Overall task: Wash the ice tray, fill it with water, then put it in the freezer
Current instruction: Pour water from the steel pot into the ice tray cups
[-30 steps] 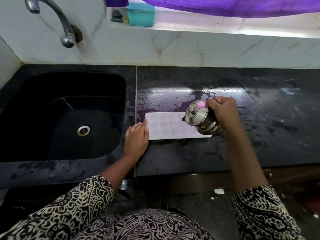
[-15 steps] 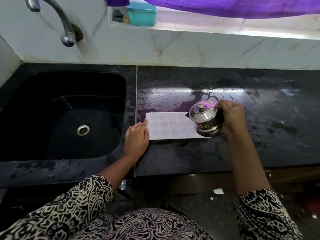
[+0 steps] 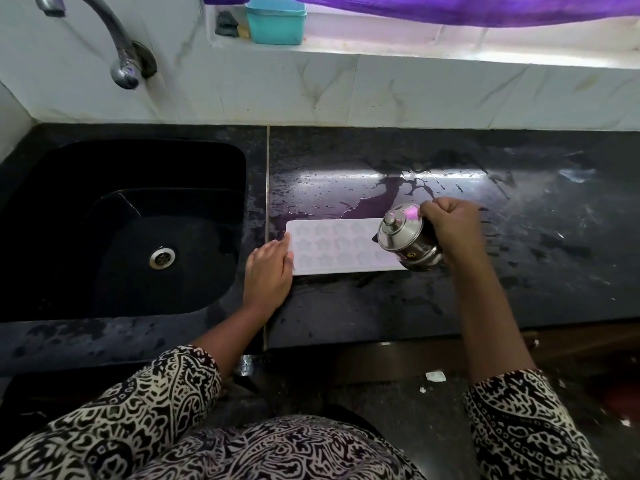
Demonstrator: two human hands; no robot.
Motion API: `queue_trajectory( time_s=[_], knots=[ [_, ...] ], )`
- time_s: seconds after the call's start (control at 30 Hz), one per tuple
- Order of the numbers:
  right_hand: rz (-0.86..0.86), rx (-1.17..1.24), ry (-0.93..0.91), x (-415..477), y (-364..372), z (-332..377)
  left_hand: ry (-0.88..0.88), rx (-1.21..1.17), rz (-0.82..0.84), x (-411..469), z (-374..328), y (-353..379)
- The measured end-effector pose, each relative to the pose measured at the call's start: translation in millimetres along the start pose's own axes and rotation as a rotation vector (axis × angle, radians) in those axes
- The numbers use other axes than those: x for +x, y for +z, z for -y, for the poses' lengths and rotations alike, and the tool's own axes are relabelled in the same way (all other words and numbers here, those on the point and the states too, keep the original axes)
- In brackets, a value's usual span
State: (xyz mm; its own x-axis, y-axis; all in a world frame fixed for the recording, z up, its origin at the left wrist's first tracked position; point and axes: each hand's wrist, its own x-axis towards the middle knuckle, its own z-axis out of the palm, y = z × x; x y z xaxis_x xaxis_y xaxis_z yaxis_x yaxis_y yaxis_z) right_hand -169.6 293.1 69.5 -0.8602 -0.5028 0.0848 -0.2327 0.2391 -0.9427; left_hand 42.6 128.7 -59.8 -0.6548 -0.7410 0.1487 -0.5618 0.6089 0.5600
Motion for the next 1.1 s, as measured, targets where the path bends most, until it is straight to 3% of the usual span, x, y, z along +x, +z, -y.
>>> queue_trajectory(
  time_s=[1.1],
  knots=[
    [0.046,-0.048,-0.058,4.4,-13.1,10.4,0.003,0.045,-0.024,-1.4,-2.0,1.4]
  ],
)
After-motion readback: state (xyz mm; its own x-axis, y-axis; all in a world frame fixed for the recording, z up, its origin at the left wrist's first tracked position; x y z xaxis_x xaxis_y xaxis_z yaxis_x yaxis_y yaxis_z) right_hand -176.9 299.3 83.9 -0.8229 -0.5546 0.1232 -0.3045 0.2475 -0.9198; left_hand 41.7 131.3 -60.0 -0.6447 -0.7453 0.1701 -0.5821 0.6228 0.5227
